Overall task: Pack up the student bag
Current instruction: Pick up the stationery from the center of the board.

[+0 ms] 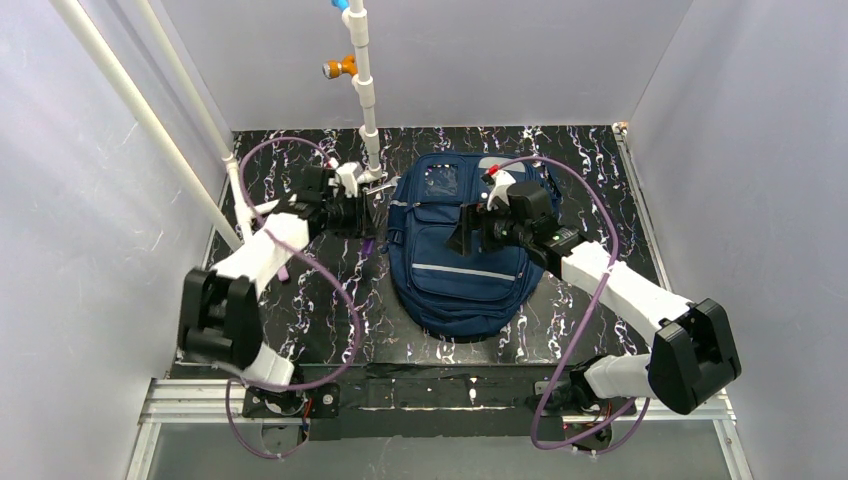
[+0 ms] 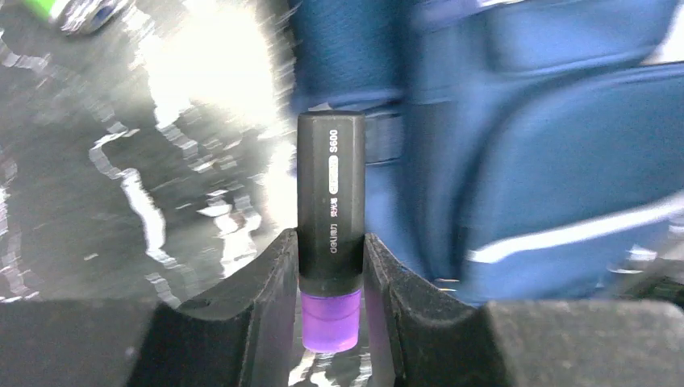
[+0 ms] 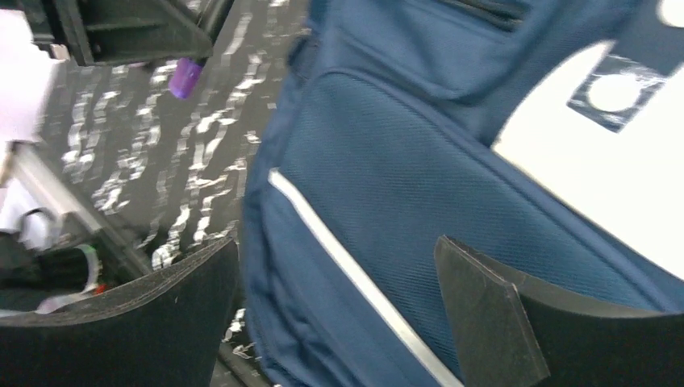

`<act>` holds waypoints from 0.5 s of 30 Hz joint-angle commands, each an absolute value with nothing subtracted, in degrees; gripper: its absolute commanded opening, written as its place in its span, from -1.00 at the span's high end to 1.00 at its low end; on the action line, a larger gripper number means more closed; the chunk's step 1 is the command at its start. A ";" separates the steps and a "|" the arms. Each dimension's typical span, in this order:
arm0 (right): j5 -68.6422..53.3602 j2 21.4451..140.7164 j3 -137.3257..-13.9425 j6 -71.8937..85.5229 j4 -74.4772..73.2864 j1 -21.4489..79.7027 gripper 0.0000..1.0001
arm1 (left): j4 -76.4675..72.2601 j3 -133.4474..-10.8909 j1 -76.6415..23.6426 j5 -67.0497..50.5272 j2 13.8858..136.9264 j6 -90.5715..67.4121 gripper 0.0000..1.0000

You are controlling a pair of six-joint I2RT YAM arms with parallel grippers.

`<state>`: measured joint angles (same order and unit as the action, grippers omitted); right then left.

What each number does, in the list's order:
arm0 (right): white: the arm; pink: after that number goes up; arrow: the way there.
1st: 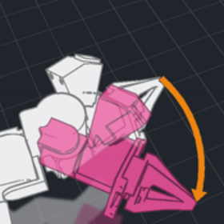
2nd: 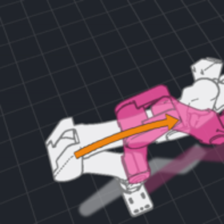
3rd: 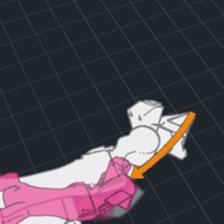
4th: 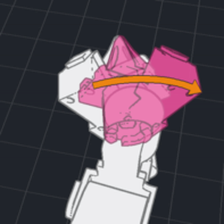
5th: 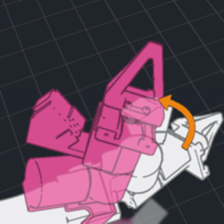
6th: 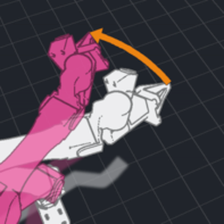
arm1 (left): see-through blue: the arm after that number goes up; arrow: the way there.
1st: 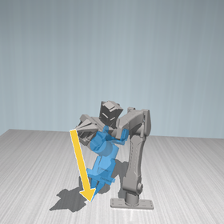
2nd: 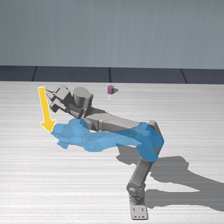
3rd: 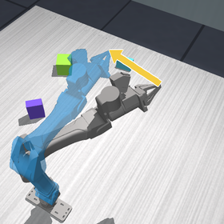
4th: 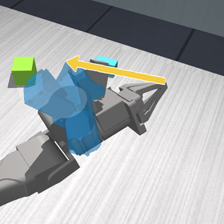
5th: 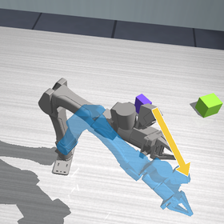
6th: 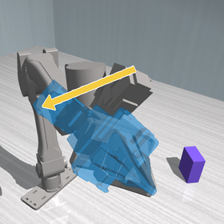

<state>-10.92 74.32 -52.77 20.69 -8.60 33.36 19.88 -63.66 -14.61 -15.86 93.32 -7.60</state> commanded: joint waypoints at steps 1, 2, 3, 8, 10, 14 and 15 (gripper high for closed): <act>-29.56 74.24 -52.93 27.55 4.71 33.65 -0.93 | -4.37 -57.56 -14.22 -40.55 78.84 -29.92 0.88; -33.59 75.26 -51.78 31.12 9.53 33.80 -0.90 | -12.46 -55.73 -14.26 -43.85 77.70 -35.79 0.89; -36.55 76.06 -50.47 34.81 15.63 33.99 -0.86 | -22.53 -54.09 -14.32 -46.38 77.51 -42.54 0.89; -39.53 78.33 -43.34 56.87 50.19 35.30 -0.83 | -67.54 -49.37 -14.81 -48.54 82.44 -76.79 0.92; -38.79 79.45 -42.03 62.88 58.92 35.33 -0.79 | -79.34 -48.97 -15.22 -46.05 85.11 -85.75 0.96; -37.12 82.28 -41.19 69.06 70.00 35.33 -0.57 | -79.05 -48.82 -17.20 -44.49 84.31 -85.45 1.00; -36.37 82.42 -41.85 68.06 68.27 35.33 -0.51 | -76.38 -48.55 -17.63 -43.65 83.07 -84.38 1.00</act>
